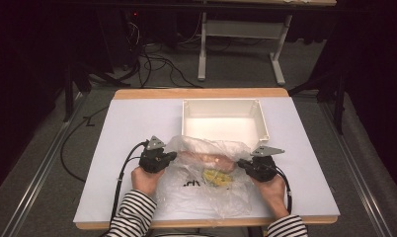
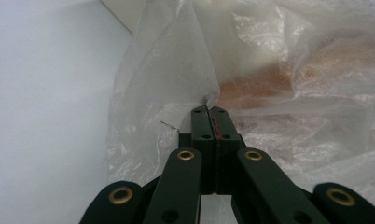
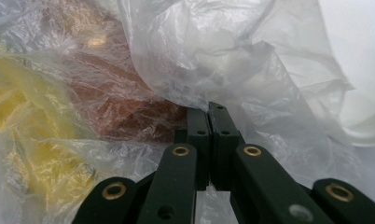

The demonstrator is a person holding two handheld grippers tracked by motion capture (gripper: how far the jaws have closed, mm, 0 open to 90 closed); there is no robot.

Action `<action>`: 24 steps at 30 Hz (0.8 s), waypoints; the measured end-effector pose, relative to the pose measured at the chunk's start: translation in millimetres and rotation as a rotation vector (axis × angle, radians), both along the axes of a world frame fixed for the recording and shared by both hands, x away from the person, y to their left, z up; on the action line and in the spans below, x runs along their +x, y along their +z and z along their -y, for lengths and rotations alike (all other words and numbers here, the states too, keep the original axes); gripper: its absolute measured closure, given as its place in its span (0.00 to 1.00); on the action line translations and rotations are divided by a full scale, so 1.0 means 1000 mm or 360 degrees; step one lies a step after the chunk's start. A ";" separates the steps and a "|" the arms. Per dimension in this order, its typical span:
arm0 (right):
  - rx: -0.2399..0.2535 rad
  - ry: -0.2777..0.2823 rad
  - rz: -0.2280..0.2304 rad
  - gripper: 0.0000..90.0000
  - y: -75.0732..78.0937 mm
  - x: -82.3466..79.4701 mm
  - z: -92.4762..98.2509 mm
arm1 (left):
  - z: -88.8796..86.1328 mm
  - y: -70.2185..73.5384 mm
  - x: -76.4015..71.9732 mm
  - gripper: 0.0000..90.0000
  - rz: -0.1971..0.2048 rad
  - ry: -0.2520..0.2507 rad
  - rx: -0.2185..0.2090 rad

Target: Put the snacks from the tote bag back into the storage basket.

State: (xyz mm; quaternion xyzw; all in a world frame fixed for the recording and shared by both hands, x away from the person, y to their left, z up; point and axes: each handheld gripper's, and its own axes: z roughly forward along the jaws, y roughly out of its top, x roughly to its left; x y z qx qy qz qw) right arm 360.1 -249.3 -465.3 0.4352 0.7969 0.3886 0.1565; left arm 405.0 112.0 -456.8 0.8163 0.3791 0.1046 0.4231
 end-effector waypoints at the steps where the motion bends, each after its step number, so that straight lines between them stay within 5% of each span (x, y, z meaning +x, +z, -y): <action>1: 0.0001 0.0004 -0.0005 0.99 -0.001 0.000 -0.001 | 0.000 0.000 0.000 1.00 -0.0004 -0.0007 0.0003; 10: 0.0025 0.0031 -0.0022 1.00 -0.003 -0.004 -0.003 | -0.003 -0.001 -0.010 1.00 -0.0067 -0.0088 0.0028; 19: 0.0005 0.0103 -0.0032 1.00 -0.004 -0.031 -0.007 | -0.009 -0.012 -0.054 1.00 -0.0140 -0.0187 0.0069; 24: -0.0027 0.0141 -0.0021 1.00 -0.002 -0.039 -0.007 | -0.013 -0.009 -0.061 1.00 -0.0125 -0.0214 0.0070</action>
